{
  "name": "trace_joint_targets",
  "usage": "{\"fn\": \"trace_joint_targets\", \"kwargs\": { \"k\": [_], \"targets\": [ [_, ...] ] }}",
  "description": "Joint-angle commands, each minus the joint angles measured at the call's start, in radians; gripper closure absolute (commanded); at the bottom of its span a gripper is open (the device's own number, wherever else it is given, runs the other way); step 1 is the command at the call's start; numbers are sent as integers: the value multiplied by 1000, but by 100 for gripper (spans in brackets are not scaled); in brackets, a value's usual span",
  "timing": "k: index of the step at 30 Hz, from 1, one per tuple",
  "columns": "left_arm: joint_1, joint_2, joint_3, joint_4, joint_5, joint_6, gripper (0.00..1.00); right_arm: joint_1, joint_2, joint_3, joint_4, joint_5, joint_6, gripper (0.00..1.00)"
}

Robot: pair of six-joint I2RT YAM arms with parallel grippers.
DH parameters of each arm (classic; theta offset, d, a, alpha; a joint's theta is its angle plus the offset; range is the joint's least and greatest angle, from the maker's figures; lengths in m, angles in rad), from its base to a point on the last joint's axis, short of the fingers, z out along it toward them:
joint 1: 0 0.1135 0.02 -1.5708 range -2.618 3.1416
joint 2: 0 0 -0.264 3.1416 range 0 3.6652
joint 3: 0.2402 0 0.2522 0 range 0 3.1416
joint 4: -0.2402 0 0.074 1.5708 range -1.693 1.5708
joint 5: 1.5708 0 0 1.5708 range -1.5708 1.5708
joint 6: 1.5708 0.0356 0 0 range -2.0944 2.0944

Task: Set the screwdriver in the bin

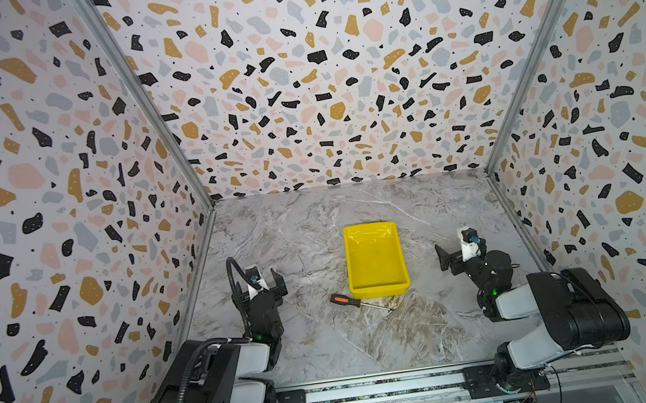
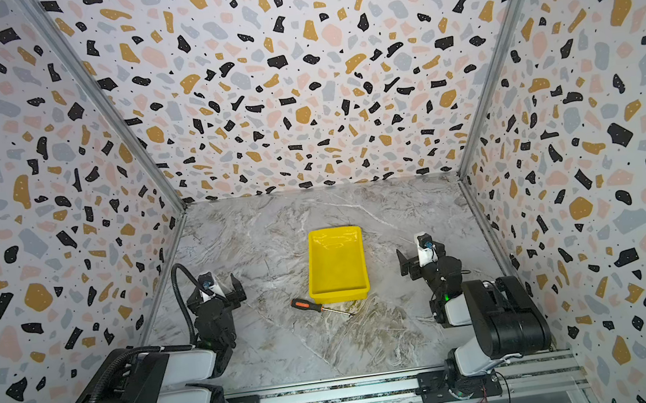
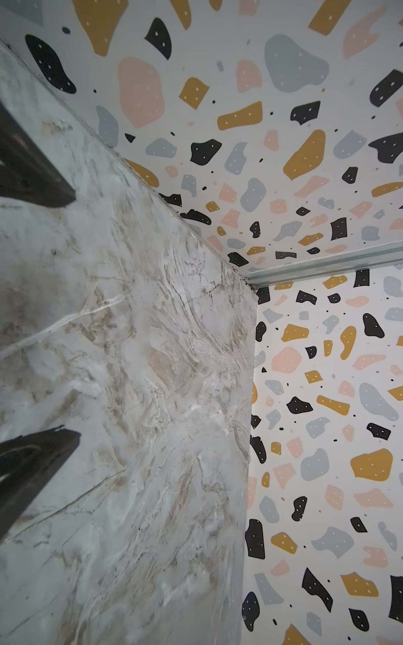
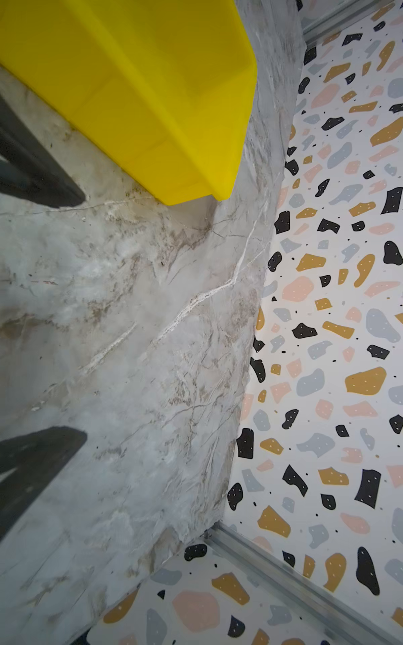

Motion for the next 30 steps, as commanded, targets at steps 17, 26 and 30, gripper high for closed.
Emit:
{"fn": "trace_joint_targets", "kwargs": {
  "k": [17,26,30],
  "targets": [
    [5,-6,16,67,7,-4,0,5,-18,-10,29,6,-13,1],
    [5,-5,16,67,8,-4,0,11,-19,-13,34,18,-14,1],
    [4,-6,16,67,6,-3,0,11,-18,-14,34,18,-15,1]
  ]
}}
